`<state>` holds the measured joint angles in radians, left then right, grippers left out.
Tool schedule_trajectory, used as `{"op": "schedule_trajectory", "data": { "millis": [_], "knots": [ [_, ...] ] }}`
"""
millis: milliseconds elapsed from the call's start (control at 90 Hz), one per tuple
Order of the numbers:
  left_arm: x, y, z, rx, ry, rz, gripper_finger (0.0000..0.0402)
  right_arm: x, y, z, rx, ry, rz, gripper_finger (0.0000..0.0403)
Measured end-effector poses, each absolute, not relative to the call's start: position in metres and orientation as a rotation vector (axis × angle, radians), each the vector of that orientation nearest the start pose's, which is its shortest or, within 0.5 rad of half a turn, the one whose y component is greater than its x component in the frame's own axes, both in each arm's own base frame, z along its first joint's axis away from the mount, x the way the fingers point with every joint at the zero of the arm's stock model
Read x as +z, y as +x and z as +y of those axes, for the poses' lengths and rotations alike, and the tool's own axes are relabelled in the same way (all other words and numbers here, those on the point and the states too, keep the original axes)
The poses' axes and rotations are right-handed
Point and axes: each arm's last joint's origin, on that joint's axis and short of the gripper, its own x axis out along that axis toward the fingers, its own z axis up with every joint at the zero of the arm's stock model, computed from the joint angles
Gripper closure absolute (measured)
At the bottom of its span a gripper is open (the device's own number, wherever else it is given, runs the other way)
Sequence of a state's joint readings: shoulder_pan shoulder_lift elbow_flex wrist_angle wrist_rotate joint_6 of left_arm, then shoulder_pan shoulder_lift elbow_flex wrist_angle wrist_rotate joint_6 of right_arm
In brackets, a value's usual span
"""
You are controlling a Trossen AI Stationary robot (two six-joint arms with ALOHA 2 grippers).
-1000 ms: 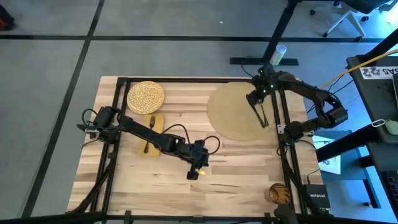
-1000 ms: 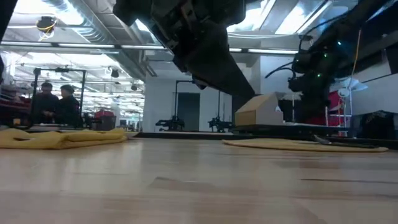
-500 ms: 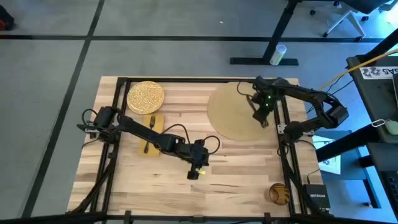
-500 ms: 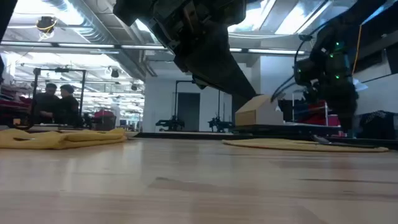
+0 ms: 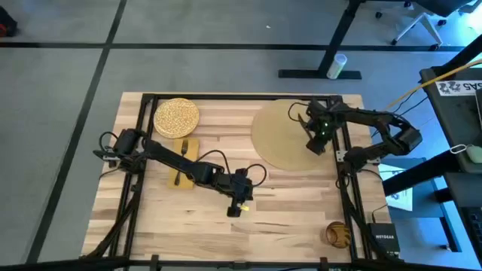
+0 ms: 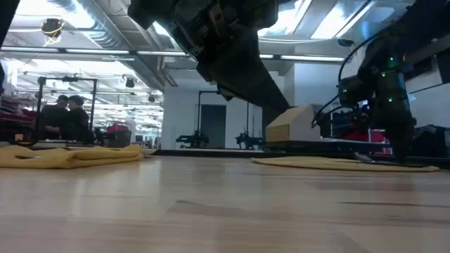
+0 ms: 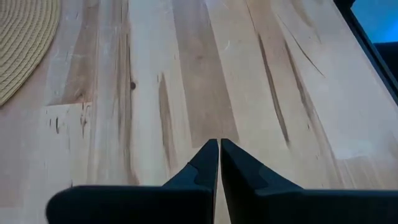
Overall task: Set table place
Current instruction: Put the knife to the left of the spoon on the woven mat
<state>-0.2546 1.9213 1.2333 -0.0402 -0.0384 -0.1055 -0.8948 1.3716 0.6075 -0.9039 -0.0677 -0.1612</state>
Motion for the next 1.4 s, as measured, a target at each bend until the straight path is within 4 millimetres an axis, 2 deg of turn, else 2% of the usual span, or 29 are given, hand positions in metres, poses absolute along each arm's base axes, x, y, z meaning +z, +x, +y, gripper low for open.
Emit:
{"op": "schedule_trajectory", "data": {
  "millis": [600,1011,1233,1400],
  "knots": [
    [0.178,0.397,-0.102,-0.164,-0.005,0.732,0.0402,0.14,0.122,-0.133,-0.432,0.684,1.47,0.0403],
    [0.178,0.397,-0.102,-0.163,-0.007,0.732,0.0402,0.154,0.12,-0.129,-0.44,0.663,1.383,0.0403],
    [0.179,0.398,-0.103,-0.165,-0.007,0.716,0.0402,0.169,0.119,-0.128,-0.484,0.595,1.276,0.0403],
    [0.18,0.399,-0.102,-0.171,0.004,0.699,0.0402,0.172,0.131,-0.142,-0.529,0.527,1.113,0.0403]
  ]
}}
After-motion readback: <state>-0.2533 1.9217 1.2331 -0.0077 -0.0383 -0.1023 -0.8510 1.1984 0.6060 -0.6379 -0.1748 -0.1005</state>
